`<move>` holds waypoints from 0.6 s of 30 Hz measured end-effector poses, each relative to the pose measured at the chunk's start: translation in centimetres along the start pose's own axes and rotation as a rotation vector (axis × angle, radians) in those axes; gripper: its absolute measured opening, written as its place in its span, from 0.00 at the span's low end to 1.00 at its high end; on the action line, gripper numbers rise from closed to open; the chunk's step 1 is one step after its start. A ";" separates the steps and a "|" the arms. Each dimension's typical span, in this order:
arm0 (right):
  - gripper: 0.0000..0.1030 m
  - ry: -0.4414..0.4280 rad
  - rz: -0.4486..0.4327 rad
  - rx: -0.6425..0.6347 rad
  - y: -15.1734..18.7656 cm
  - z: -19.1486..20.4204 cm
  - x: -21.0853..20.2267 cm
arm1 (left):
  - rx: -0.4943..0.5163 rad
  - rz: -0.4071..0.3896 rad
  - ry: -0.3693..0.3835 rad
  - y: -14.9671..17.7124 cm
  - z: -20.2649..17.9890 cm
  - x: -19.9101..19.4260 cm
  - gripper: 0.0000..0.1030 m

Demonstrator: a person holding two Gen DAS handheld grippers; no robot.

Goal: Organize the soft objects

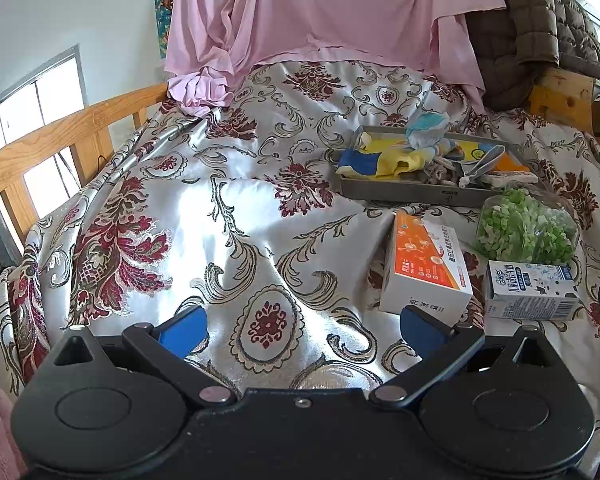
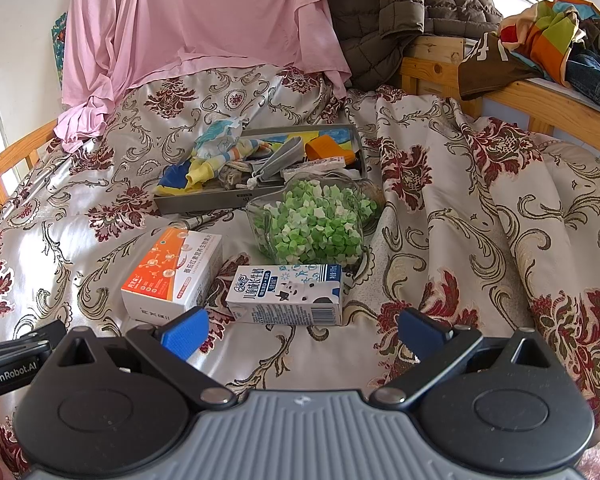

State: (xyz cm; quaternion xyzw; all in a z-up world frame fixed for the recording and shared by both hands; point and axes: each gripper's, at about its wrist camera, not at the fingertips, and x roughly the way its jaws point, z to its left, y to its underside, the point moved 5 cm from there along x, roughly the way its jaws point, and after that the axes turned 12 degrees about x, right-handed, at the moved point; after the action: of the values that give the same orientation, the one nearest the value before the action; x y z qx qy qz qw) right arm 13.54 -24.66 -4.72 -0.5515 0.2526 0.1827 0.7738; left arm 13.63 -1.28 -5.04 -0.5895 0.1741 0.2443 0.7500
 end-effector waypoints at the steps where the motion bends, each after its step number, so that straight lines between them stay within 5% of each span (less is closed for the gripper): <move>1: 1.00 0.000 0.000 0.000 0.0 0.0 0.0 | 0.000 0.000 0.000 0.0 0.0 0.0 0.99; 18: 1.00 0.000 0.001 0.001 0.0 0.0 0.0 | 0.002 0.002 -0.001 -0.1 -0.1 0.1 0.99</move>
State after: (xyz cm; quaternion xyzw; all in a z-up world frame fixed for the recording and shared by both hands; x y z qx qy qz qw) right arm 13.54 -24.67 -4.71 -0.5511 0.2529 0.1831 0.7738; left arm 13.76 -1.39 -4.99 -0.5885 0.1745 0.2452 0.7503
